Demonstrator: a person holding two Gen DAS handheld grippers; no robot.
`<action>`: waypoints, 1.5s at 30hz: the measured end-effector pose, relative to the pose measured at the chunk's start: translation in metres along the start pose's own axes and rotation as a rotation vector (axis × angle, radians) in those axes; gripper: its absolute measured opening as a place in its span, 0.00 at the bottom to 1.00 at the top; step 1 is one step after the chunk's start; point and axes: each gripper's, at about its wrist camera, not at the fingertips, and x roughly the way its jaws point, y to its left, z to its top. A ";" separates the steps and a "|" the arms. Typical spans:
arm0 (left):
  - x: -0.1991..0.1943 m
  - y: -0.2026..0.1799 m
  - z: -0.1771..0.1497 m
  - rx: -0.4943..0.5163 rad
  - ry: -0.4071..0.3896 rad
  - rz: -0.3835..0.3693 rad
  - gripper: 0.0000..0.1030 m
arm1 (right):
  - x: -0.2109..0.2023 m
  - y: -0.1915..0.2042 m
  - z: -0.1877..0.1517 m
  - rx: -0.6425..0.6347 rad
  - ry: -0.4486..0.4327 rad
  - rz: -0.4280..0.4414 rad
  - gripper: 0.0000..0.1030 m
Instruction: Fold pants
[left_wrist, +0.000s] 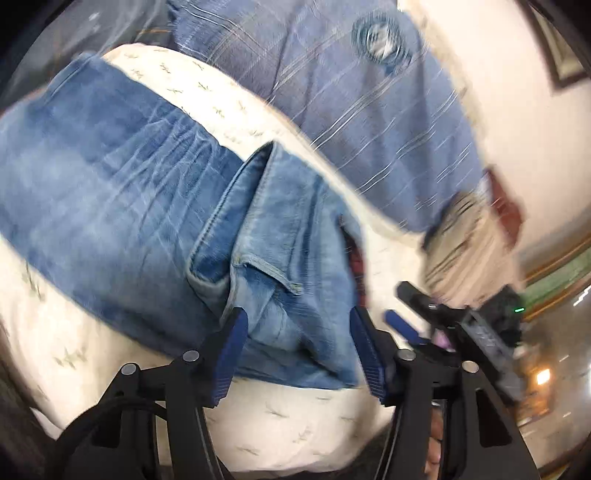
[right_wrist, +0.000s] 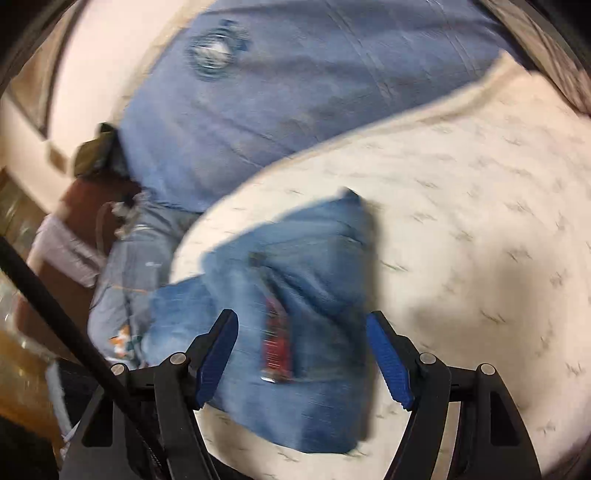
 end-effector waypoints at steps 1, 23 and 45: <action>0.009 -0.003 0.004 0.006 0.019 0.009 0.41 | 0.004 -0.007 0.001 0.027 0.020 -0.010 0.72; -0.005 0.023 0.030 -0.069 -0.020 -0.017 0.44 | 0.026 -0.024 -0.010 0.082 0.142 -0.039 0.72; 0.027 -0.004 0.036 0.153 -0.043 0.216 0.06 | 0.031 -0.038 -0.004 0.162 0.173 0.058 0.73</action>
